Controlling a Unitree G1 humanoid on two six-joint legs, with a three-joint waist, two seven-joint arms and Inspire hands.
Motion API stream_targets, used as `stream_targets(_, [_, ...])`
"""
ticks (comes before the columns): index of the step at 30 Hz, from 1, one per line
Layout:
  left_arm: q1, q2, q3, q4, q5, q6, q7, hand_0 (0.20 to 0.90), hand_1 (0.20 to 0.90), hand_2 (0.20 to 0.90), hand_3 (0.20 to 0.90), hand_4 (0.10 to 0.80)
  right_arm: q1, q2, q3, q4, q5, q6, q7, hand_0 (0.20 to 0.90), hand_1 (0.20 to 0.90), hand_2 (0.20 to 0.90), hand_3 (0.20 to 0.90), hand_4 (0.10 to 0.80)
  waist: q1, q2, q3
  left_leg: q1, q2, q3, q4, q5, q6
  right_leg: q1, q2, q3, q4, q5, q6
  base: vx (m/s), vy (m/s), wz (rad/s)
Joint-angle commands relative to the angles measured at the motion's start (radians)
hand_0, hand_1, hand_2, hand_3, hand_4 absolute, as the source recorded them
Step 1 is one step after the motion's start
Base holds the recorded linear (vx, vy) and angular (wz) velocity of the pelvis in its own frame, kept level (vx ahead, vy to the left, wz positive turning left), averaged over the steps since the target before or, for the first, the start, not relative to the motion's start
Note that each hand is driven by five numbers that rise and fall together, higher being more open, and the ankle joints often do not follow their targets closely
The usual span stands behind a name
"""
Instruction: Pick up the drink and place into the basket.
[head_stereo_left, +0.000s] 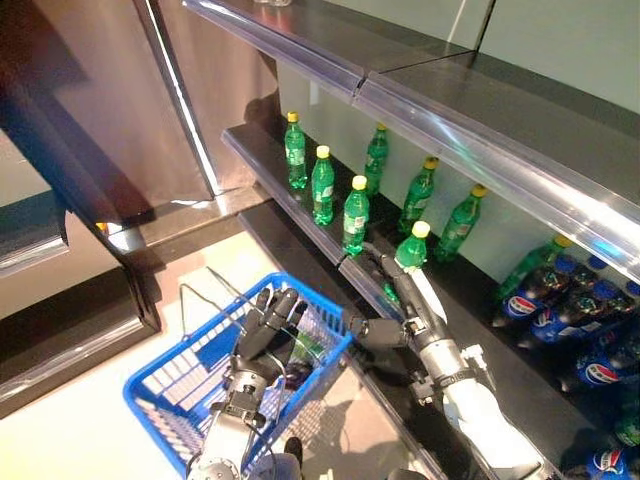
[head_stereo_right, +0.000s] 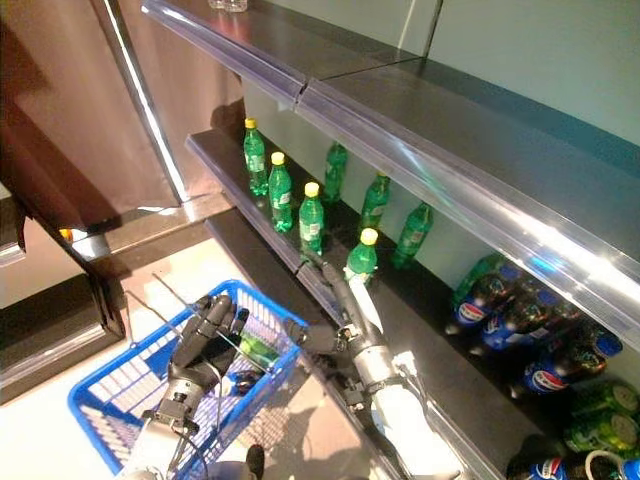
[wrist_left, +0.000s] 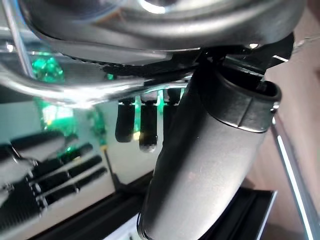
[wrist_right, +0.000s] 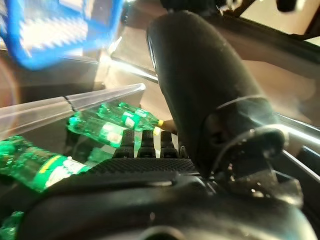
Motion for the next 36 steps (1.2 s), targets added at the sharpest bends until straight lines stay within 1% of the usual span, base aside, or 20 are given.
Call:
stream_targets(1, [-0.186,-0.035,0.082,-0.377,0.108,-0.127,-0.223,0.300,0.300,0.300,0.200,0.100,-0.053,-0.003,-0.039,-0.112,-0.035,-0.180,-0.126,0.900,0.900,0.900,0.900,0.800,0.010,0.021,-0.140,0.029,0.049,-0.034,0.134,-0.102,-0.066,-0.048,-0.031,0.022,-0.094,0.215,0.045,-0.044,0.009,0.02])
stream_targets(4, [-0.170,-0.031,0.089,-0.378,0.122,-0.125,-0.204,0.300,0.300,0.300,0.200,0.100,-0.045,0.004,-0.062,-0.131,-0.031,-0.223,-0.200,0.900,0.900,0.900,0.900,0.800,0.008,0.024,-0.136,0.025,0.051,-0.031,0.137,-0.102,-0.067,-0.052,-0.030,0.024,-0.092,0.214,0.044,-0.038,0.011,0.01])
stream_targets(7, [-0.153,-0.022,0.095,-0.371,0.145,-0.140,-0.185,0.300,0.300,0.300,0.200,0.100,-0.033,0.011,-0.092,-0.148,-0.059,-0.265,-0.314,0.900,0.900,0.900,0.900,0.800,0.002,0.029,-0.130,0.022,0.053,-0.024,0.140,-0.103,-0.065,-0.060,-0.029,0.030,-0.089,0.212,0.042,-0.010,0.006,0.00])
stream_targets(9, [-0.138,-0.015,0.103,-0.372,0.137,-0.146,-0.191,0.300,0.300,0.300,0.200,0.100,-0.022,0.019,-0.114,-0.155,-0.071,-0.275,-0.387,0.900,0.900,0.900,0.900,0.800,-0.002,0.035,-0.124,0.014,0.053,-0.020,0.148,-0.105,-0.065,-0.067,-0.030,0.036,-0.085,0.211,0.041,0.000,0.000,0.00])
stream_targets(11, [-0.132,-0.012,0.105,-0.373,0.133,-0.149,-0.194,0.300,0.300,0.300,0.200,0.100,-0.021,0.022,-0.120,-0.151,-0.079,-0.283,-0.407,0.900,0.900,0.900,0.900,0.800,-0.002,0.038,-0.120,0.010,0.053,-0.019,0.152,-0.106,-0.064,-0.071,-0.030,0.038,-0.083,0.211,0.040,0.000,0.000,0.00])
stream_targets(13, [-0.131,-0.005,0.103,-0.372,0.125,-0.158,-0.201,0.300,0.300,0.300,0.200,0.100,-0.028,0.024,-0.119,-0.146,-0.100,-0.313,-0.455,0.900,0.900,0.900,0.900,0.800,-0.002,0.043,-0.108,0.003,0.054,-0.018,0.160,-0.107,-0.063,-0.078,-0.033,0.038,-0.078,0.213,0.040,0.000,0.000,0.00])
stream_targets(14, [-0.131,-0.005,0.103,-0.372,0.125,-0.158,-0.201,0.300,0.300,0.300,0.200,0.100,-0.028,0.024,-0.119,-0.146,-0.100,-0.313,-0.455,0.900,0.900,0.900,0.900,0.800,-0.002,0.043,-0.108,0.003,0.054,-0.018,0.160,-0.107,-0.063,-0.078,-0.033,0.038,-0.078,0.213,0.040,0.000,0.000,0.00])
stream_targets(16, [-0.128,0.002,0.100,-0.372,0.117,-0.162,-0.208,0.300,0.300,0.300,0.200,0.100,-0.036,0.029,-0.121,-0.154,-0.127,-0.324,-0.511,0.900,0.900,0.900,0.900,0.800,0.000,0.048,-0.097,-0.002,0.052,-0.020,0.166,-0.108,-0.063,-0.083,-0.035,0.040,-0.074,0.215,0.041,0.000,0.000,0.00])
stream_targets(20, [-0.123,0.012,0.097,-0.365,0.104,-0.171,-0.222,0.300,0.300,0.300,0.200,0.100,-0.041,0.037,-0.125,-0.141,-0.146,-0.315,-0.555,0.900,0.900,0.900,0.900,0.800,0.002,0.052,-0.094,-0.003,0.052,-0.017,0.168,-0.109,-0.065,-0.084,-0.038,0.039,-0.074,0.217,0.044,0.000,0.000,0.00])
stream_targets(23, [-0.112,0.018,0.099,-0.365,0.095,-0.173,-0.232,0.300,0.300,0.300,0.200,0.100,-0.038,0.032,-0.133,-0.127,-0.136,-0.283,-0.580,0.900,0.900,0.900,0.900,0.800,0.003,0.052,-0.097,-0.006,0.052,-0.013,0.173,-0.111,-0.064,-0.085,-0.041,0.038,-0.072,0.217,0.047,0.000,0.000,0.00])
stream_targets(25, [-0.106,0.020,0.098,-0.363,0.091,-0.171,-0.234,0.300,0.300,0.300,0.200,0.100,-0.025,0.030,-0.131,-0.115,-0.095,-0.244,-0.562,0.900,0.900,0.900,0.900,0.800,0.001,0.052,-0.098,-0.011,0.052,-0.011,0.179,-0.113,-0.064,-0.091,-0.041,0.040,-0.068,0.217,0.047,0.016,0.002,-0.01])
stream_targets(27, [-0.108,0.021,0.088,-0.360,0.094,-0.175,-0.232,0.300,0.300,0.300,0.200,0.100,-0.027,0.025,-0.119,-0.087,-0.049,-0.236,-0.550,0.900,0.900,0.900,0.900,0.800,0.001,0.051,-0.093,-0.017,0.051,-0.011,0.185,-0.112,-0.063,-0.094,-0.043,0.040,-0.065,0.218,0.048,0.000,0.000,0.00])
stream_targets(29, [-0.110,0.020,0.078,-0.360,0.101,-0.176,-0.228,0.300,0.300,0.300,0.200,0.100,-0.028,0.025,-0.105,-0.062,-0.004,-0.239,-0.543,0.900,0.900,0.900,0.900,0.800,0.004,0.050,-0.083,-0.022,0.050,-0.014,0.192,-0.112,-0.062,-0.097,-0.044,0.038,-0.060,0.220,0.048,0.000,0.000,0.00])
stream_targets(31, [-0.108,0.020,0.074,-0.358,0.104,-0.175,-0.230,0.300,0.300,0.300,0.200,0.100,-0.027,0.028,-0.099,-0.048,0.004,-0.244,-0.546,0.900,0.900,0.900,0.900,0.800,0.005,0.050,-0.077,-0.025,0.049,-0.016,0.197,-0.112,-0.062,-0.099,-0.045,0.037,-0.057,0.222,0.049,0.000,0.000,0.00])
stream_targets(36, [-0.106,0.019,0.060,-0.346,0.117,-0.158,-0.232,0.300,0.300,0.300,0.200,0.100,-0.033,0.049,-0.088,0.009,0.018,-0.262,-0.612,0.900,0.900,0.900,0.900,0.800,0.017,0.049,-0.057,-0.034,0.044,-0.029,0.214,-0.111,-0.061,-0.100,-0.052,0.030,-0.048,0.230,0.057,0.060,-0.022,0.02])
